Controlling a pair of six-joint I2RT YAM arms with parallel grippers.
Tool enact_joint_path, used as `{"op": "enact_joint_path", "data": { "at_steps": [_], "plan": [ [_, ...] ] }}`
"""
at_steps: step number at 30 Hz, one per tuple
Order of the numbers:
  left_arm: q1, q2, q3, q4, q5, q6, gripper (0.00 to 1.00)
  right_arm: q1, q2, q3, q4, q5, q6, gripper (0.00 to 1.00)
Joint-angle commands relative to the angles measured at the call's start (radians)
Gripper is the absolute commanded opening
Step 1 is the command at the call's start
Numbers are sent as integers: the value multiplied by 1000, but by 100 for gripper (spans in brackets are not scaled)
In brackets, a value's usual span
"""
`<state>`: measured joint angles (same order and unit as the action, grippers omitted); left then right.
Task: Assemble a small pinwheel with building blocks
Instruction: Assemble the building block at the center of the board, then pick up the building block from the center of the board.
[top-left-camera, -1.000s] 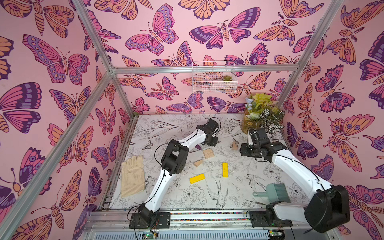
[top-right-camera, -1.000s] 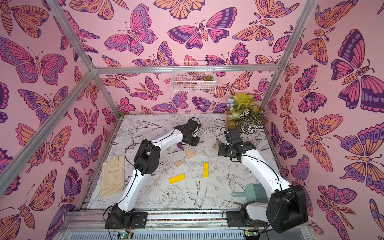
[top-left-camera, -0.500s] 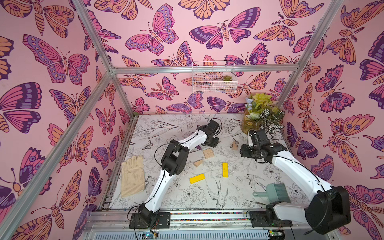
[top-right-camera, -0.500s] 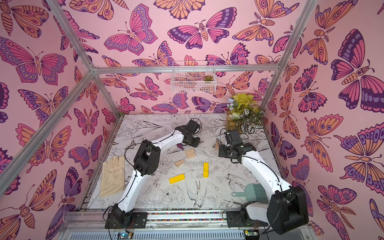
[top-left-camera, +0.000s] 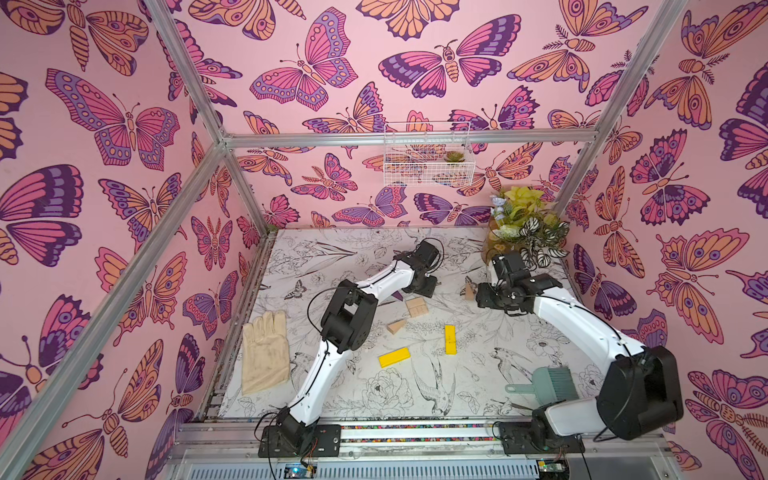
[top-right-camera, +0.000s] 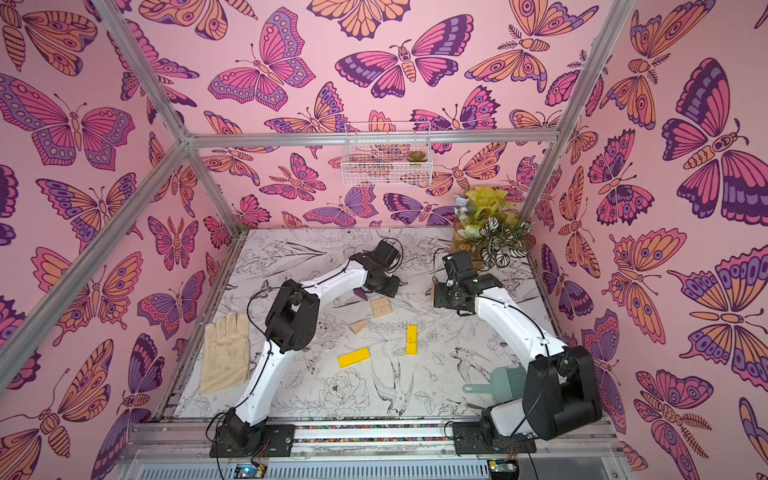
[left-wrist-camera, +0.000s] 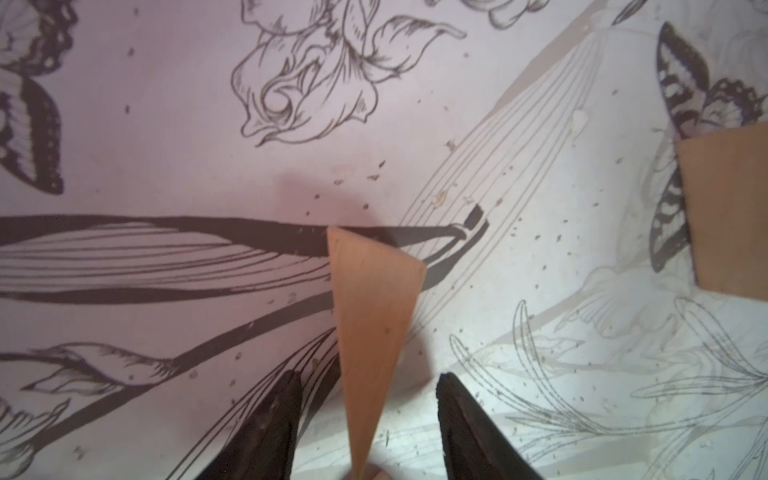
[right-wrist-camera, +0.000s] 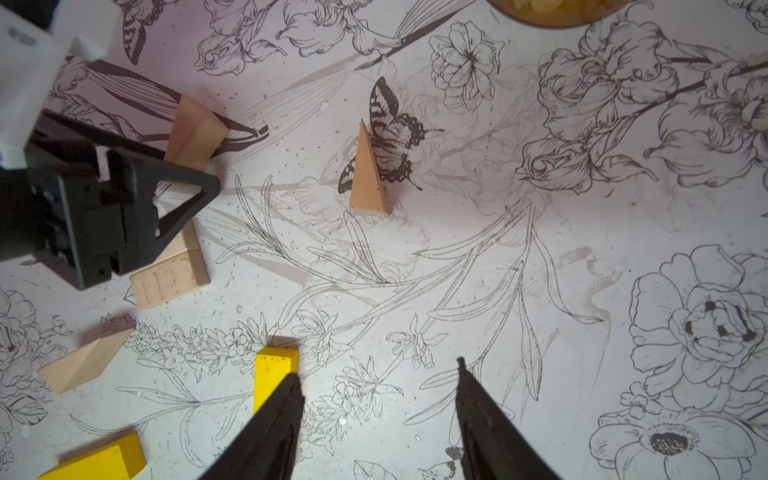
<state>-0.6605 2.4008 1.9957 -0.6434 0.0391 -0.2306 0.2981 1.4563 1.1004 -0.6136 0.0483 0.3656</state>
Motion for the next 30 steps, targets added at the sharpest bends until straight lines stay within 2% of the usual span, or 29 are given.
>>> {"op": "enact_joint_path", "data": {
  "at_steps": [1, 4, 11, 22, 25, 30],
  "plan": [
    [8, -96, -39, -48, -35, -20, 59, -14, 84, 70, -19, 23, -38, 62],
    [17, -174, -93, -36, -48, -40, 61, -14, 206, 142, -33, 21, -61, 62],
    [44, -418, -316, 68, -69, -84, 66, -14, 420, 313, -73, 49, -110, 62],
    [65, -791, -692, 230, -55, -170, 76, -15, 587, 460, -124, 68, -159, 61],
    [66, -860, -779, 248, -51, -177, 79, -14, 615, 480, -129, 46, -178, 57],
    [65, -953, -901, 273, -57, -199, 81, 6, 651, 506, -153, 32, -213, 43]
  ]
}}
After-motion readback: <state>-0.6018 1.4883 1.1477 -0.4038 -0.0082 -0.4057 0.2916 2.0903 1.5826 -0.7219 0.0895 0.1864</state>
